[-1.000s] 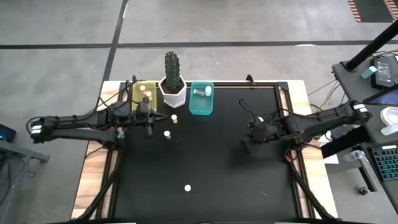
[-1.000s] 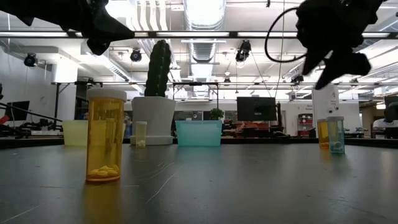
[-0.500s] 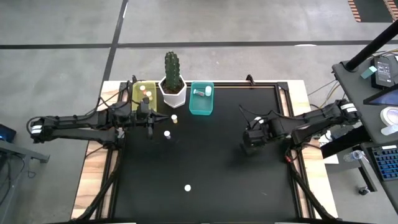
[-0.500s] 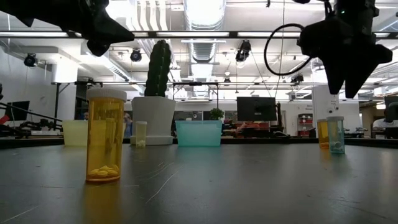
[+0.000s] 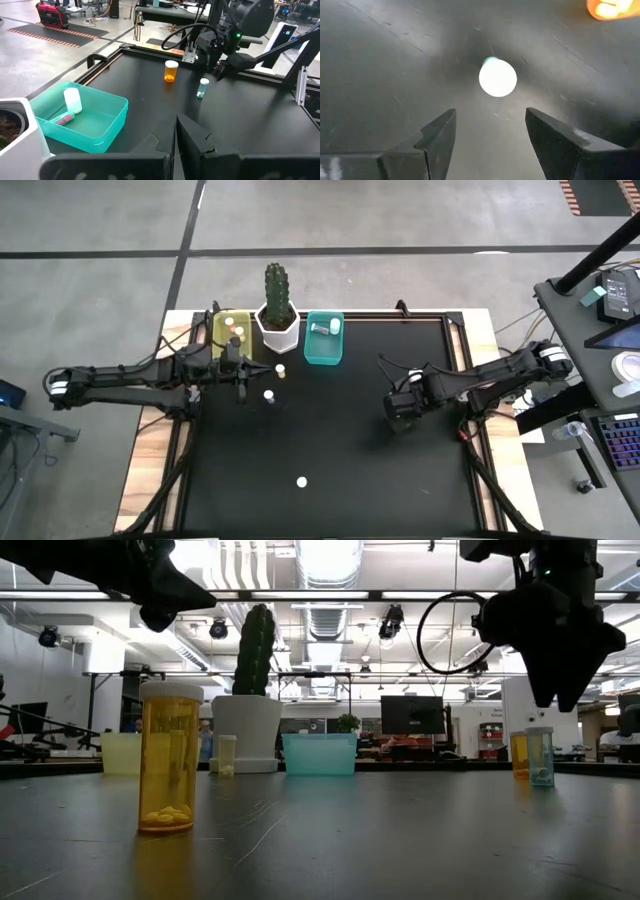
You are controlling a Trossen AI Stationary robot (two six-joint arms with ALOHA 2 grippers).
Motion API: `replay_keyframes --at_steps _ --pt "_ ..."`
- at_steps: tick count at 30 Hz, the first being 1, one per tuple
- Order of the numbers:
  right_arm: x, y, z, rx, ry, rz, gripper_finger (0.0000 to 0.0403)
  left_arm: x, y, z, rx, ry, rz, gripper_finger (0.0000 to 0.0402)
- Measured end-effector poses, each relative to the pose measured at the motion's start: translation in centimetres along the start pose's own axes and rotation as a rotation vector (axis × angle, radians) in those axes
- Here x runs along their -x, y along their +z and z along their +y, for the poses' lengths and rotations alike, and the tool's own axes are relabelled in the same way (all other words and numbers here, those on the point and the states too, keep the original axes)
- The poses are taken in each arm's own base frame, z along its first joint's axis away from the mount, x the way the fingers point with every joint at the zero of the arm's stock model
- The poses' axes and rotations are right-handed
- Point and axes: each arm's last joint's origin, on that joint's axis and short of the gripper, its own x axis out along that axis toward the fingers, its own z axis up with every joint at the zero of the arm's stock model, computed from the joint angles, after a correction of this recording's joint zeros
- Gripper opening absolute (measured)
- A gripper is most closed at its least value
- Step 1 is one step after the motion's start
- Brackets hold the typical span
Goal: Pick and place medicine bottles into bin by pill shape (circle, oval)
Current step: Put the light blue tablet bottle into the yellow bin
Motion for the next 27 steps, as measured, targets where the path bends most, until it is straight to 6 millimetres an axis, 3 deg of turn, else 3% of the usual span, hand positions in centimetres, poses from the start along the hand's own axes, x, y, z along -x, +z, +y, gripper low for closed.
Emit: replay_keyframes --at_steps 18,27 --pt "-4.3 0.9 1.3 0.072 -0.143 -0.048 0.0225 0.0 0.0 0.0 0.0 0.0 -0.004 0.0" --pt "-4.3 0.9 1.4 0.074 -0.133 -0.053 0.013 0.0 0.1 0.0 0.001 0.0 -0.006 0.0"
